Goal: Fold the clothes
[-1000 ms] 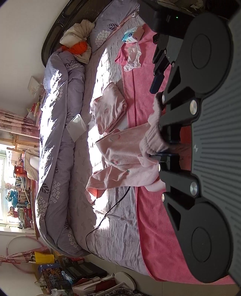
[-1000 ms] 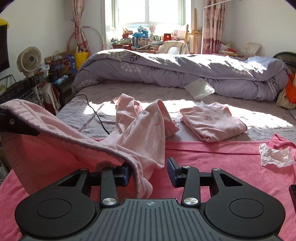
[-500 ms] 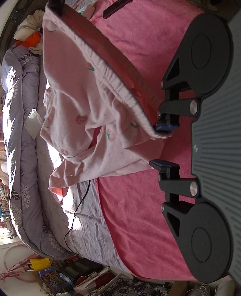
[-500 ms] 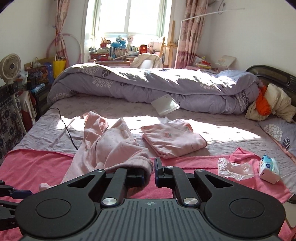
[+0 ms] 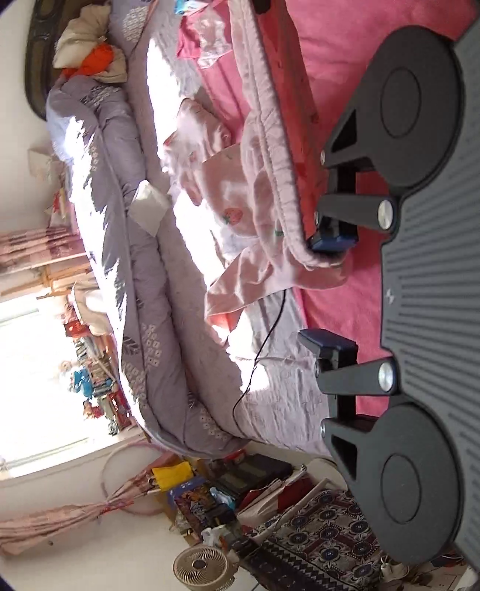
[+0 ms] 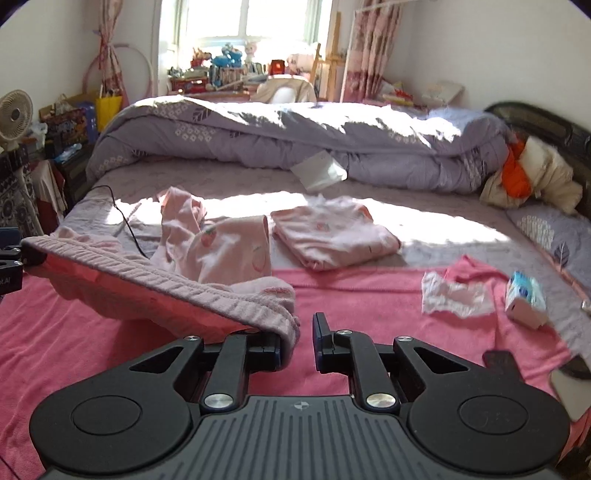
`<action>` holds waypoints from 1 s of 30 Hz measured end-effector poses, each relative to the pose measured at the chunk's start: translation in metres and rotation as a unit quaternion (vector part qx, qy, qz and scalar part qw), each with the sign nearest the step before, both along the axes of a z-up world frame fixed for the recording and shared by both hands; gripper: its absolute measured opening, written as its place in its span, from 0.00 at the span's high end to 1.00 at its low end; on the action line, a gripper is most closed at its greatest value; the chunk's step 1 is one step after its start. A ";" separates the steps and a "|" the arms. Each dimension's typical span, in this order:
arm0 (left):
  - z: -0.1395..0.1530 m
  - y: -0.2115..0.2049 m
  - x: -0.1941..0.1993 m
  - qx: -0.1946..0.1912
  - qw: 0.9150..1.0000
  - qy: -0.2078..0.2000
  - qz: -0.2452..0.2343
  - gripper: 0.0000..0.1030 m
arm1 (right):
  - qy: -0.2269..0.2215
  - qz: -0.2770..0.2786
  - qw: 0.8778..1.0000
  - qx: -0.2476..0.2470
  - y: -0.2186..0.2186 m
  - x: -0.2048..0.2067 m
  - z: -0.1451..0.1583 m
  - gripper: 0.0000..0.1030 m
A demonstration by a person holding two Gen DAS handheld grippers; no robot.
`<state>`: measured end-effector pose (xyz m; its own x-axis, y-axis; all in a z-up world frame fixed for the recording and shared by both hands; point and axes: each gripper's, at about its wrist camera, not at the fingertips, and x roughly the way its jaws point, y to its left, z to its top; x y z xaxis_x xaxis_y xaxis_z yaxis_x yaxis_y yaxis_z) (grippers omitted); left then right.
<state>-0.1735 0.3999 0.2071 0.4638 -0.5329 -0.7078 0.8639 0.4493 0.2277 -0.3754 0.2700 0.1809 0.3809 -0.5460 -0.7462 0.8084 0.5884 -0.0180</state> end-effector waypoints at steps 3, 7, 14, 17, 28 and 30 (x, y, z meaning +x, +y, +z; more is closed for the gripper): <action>-0.061 0.000 -0.017 0.089 0.995 0.047 -0.023 0.51 | 0.102 0.016 0.994 0.029 0.010 -0.002 -0.068 0.81; -0.108 0.006 -0.029 0.145 0.986 0.078 -0.006 0.53 | 0.180 0.111 0.976 -0.058 0.056 0.015 -0.111 0.70; -0.108 0.013 -0.021 0.134 0.986 0.094 0.014 0.53 | 0.220 0.216 0.927 -0.214 0.102 0.042 -0.127 0.46; -0.106 0.012 -0.018 0.128 0.987 0.096 0.015 0.53 | 0.226 0.236 0.912 -0.250 0.109 0.040 -0.129 0.35; -0.111 0.011 -0.026 0.130 0.985 0.113 0.007 0.53 | 0.247 0.408 0.842 -0.251 0.119 0.019 -0.142 0.94; -0.116 0.010 -0.028 0.136 0.984 0.112 0.008 0.52 | 0.246 0.356 0.874 -0.221 0.101 0.020 -0.133 0.94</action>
<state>-0.2014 0.4103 0.0913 0.2869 -0.3037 -0.9086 0.8990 0.4131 0.1458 -0.3556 0.3711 0.0474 0.4342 -0.5778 -0.6912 0.0697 0.7865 -0.6137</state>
